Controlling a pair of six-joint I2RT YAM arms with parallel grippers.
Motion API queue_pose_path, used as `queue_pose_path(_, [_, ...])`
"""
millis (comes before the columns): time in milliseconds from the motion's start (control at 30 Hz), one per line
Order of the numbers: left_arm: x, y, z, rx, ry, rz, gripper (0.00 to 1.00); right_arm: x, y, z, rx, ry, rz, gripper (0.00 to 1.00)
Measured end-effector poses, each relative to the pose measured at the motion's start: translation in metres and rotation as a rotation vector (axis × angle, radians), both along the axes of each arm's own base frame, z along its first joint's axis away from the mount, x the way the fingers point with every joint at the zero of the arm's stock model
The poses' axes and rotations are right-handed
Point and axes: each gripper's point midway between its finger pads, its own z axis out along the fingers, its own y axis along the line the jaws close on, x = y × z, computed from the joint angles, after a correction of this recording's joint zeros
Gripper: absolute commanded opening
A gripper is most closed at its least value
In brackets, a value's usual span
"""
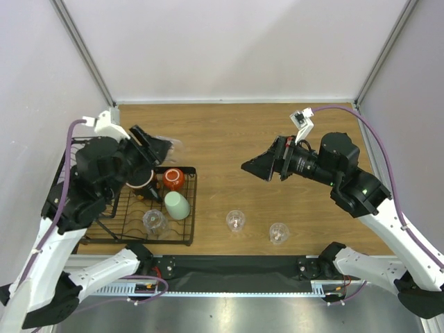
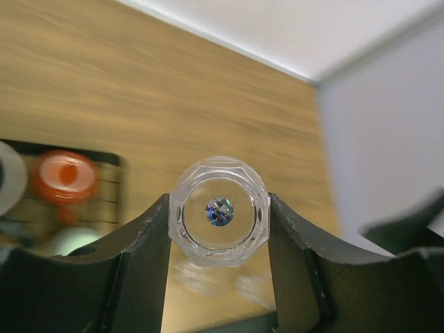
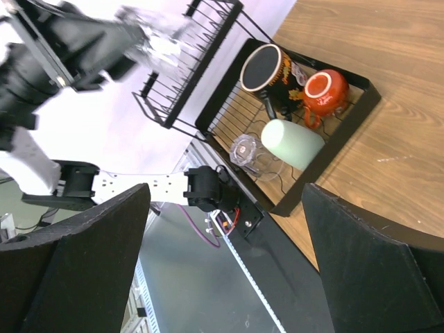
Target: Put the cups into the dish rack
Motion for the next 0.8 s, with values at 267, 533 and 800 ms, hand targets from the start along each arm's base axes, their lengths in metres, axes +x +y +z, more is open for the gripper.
queue_pose_path(267, [0.011,0.103,0.016,0.324,-0.031,0.401,0.00,0.003,-0.004,-0.012,-0.027,0.036,0.000,0.98])
queue_pose_path(533, [0.008,0.152,-0.004,0.451,0.078,0.623,0.00,0.006,0.003,-0.028,-0.052,0.084,0.041,0.98])
queue_pose_path(800, [0.011,0.185,-0.022,0.487,0.191,0.814,0.00,0.022,-0.001,-0.050,-0.120,0.148,0.044,0.98])
